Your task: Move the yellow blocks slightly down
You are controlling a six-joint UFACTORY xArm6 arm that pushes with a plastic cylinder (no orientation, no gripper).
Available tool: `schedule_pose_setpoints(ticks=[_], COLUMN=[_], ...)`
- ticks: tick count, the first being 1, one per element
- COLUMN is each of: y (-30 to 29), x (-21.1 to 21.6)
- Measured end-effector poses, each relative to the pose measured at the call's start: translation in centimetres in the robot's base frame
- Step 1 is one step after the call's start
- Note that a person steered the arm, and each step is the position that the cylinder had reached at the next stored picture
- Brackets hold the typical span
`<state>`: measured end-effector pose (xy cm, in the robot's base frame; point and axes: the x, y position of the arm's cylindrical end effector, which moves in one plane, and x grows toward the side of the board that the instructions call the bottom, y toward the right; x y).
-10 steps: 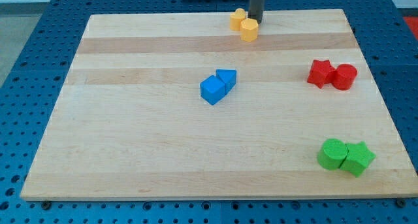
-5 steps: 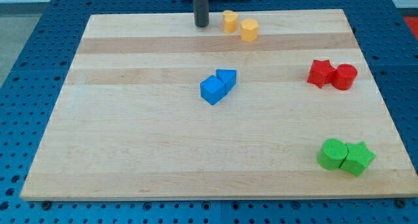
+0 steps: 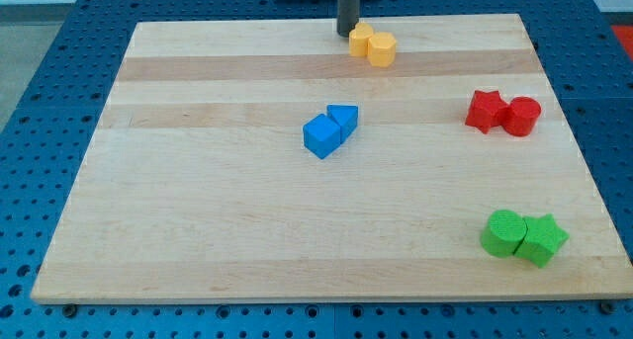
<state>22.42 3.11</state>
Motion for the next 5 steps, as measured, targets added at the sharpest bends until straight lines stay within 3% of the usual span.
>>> schedule_pose_setpoints(ticks=[1, 3, 5], y=[0.3, 7.5, 9.5], x=[1.5, 1.4, 0.7])
